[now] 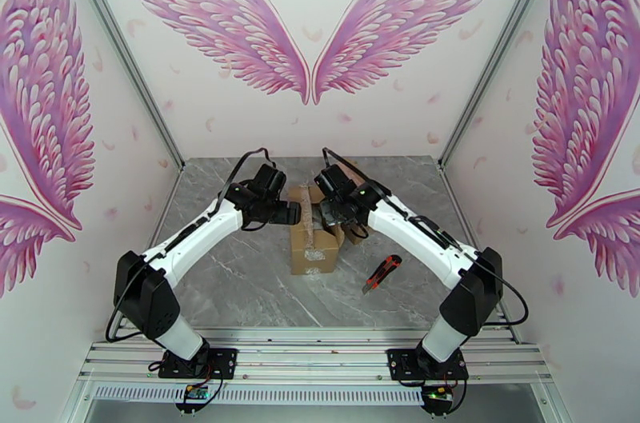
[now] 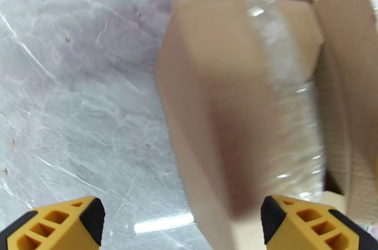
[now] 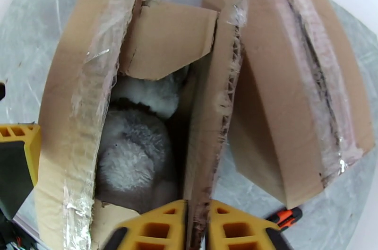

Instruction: Unpack the express box

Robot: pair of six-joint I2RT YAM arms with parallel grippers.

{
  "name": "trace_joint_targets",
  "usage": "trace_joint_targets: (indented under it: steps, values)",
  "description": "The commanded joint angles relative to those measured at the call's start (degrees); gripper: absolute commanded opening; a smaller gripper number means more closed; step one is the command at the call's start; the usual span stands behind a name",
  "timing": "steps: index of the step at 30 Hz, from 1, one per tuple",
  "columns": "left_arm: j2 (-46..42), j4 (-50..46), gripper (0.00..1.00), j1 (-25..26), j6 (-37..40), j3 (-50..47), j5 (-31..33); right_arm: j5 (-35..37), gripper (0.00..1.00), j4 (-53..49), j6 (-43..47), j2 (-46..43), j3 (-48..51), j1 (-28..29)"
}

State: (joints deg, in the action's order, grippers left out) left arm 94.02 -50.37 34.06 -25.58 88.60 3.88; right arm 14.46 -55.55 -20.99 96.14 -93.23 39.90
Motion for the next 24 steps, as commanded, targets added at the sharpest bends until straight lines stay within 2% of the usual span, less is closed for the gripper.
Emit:
trace_joint_targets:
  steps: [1, 4, 8, 12, 15, 24]
  values:
    - [0.7, -5.14, 0.93, 2.66, -2.67, 7.43, 3.63, -3.91, 0.02, 2.06, -3.61, -2.57, 2.23, 0.14]
    - [3.09, -8.55, 0.93, 5.07, -4.56, 12.34, 5.63, -4.75, 0.0, 3.46, -8.39, -4.89, 4.29, 0.15]
    - [7.23, -12.12, 0.94, 8.83, -6.21, 16.18, 11.87, -6.35, 0.0, 7.92, -17.39, -8.63, 9.56, 0.2]
    - [11.16, -15.6, 0.95, 10.19, -9.05, 18.0, 14.71, -5.48, 0.0, 12.24, -24.12, -12.31, 14.61, 0.5]
    - [12.52, -16.34, 0.96, 10.99, -10.51, 18.59, 15.99, -5.11, 0.0, 14.55, -27.96, -14.71, 17.2, 0.88]
    - [16.96, -18.65, 0.98, 14.2, -8.7, 21.72, 19.5, -4.56, 0.0, 19.03, -34.5, -16.53, 21.06, 2.81]
